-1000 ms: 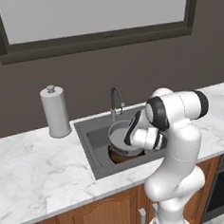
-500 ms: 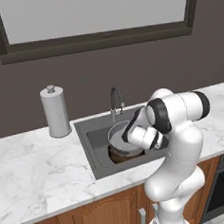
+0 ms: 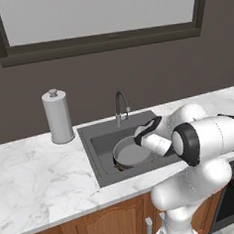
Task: Move the pot and pan from the stove into the sink.
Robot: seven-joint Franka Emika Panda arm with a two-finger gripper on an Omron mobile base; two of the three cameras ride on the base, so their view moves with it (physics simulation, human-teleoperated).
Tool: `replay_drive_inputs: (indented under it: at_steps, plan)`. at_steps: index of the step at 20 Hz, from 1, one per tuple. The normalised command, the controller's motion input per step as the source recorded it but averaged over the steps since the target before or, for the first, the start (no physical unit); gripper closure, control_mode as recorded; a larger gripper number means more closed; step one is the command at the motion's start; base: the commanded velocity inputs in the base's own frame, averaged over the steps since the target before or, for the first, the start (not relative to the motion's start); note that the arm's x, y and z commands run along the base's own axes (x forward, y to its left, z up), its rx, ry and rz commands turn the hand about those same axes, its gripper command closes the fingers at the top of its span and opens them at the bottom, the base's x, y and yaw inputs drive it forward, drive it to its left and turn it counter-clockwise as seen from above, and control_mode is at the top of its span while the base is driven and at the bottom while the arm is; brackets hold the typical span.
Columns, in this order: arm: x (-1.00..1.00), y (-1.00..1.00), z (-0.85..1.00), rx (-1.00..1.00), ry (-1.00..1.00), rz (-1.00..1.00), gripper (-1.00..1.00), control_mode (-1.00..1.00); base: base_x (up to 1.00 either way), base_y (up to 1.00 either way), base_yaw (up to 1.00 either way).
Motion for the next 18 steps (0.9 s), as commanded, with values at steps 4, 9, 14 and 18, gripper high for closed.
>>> replay_drive_inputs:
  at_steps: [4, 9, 14, 18]
  plan:
    - [-0.01, -0.02, 1.0, 0.03, 0.0, 0.0, -1.0, -1.0, 0.0, 0.0, 0.0]
    - [-0.14, 0.0, 1.0, 0.0, -0.06, 0.02, -1.0, -1.0, 0.0, 0.0, 0.0]
    - [-0.34, 0.01, 0.93, 0.0, -0.1, 0.13, -1.0, -1.0, 0.0, 0.0, 0.0]
    - [-0.52, 0.04, 0.79, -0.02, -0.06, 0.18, -1.0, -1.0, 0.0, 0.0, 0.0]
